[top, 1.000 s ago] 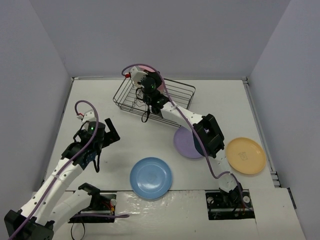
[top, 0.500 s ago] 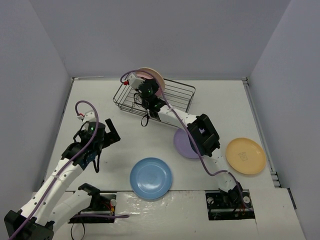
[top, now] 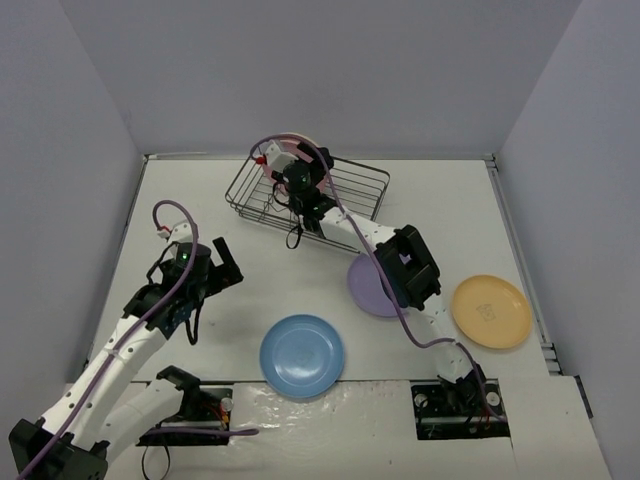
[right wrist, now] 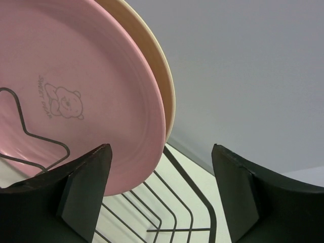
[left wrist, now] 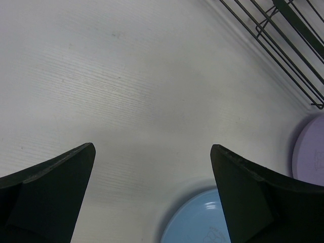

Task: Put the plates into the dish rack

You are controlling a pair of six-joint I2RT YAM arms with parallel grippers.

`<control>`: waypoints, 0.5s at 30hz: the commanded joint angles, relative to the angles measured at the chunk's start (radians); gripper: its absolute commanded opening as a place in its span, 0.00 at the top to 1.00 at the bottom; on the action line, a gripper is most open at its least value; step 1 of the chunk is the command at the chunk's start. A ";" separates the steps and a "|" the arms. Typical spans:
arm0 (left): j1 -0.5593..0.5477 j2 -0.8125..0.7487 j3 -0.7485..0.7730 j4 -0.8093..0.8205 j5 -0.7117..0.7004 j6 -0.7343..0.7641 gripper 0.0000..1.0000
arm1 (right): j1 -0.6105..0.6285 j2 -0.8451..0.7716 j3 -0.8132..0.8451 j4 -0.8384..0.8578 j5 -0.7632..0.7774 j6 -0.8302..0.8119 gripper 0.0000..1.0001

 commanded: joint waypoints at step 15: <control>-0.046 0.035 -0.035 0.007 0.186 -0.030 0.03 | 0.020 -0.425 -0.069 -0.065 0.187 0.257 0.00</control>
